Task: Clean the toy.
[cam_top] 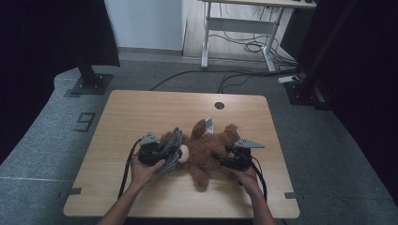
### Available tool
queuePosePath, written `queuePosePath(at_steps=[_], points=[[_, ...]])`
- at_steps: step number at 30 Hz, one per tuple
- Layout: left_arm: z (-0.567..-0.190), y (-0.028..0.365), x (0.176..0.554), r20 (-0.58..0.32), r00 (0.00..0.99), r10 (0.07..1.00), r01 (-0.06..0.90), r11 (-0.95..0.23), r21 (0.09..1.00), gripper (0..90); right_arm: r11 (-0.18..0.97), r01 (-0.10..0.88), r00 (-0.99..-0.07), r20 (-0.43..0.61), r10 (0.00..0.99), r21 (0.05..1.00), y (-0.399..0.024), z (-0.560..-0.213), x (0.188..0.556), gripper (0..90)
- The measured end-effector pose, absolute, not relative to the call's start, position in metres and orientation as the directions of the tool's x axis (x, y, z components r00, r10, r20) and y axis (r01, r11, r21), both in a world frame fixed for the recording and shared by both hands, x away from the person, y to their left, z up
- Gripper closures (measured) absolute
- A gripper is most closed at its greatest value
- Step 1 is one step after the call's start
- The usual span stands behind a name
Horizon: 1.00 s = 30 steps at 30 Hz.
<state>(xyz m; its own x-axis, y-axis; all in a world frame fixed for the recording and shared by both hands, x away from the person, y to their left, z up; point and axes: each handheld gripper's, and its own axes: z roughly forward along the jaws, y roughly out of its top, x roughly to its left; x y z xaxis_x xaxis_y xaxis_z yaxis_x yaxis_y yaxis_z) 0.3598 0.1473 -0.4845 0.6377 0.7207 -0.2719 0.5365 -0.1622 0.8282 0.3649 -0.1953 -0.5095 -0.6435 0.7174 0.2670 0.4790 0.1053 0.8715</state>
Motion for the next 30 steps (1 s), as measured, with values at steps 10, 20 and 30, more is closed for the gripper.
queuePosePath(at_steps=[10, 20, 30], points=[[-0.446, 0.114, 0.355, -0.19, 0.683, 0.705, 0.479, -0.237, 0.845, 74.0, 0.13, 0.398, -0.67, 0.19, 0.717, 0.908, -0.198, -0.517, 0.353, 60.3], [-0.459, 0.073, 0.369, -0.157, 0.7, 0.697, 0.488, -0.306, 0.817, 73.6, 0.123, 0.356, -0.679, 0.166, 0.715, 0.926, -0.199, -0.523, 0.347, 62.8], [-0.46, 0.114, 0.373, -0.178, 0.657, 0.733, 0.498, -0.244, 0.832, 74.2, 0.127, 0.344, -0.689, 0.158, 0.708, 0.93, -0.197, -0.523, 0.343, 63.3]])
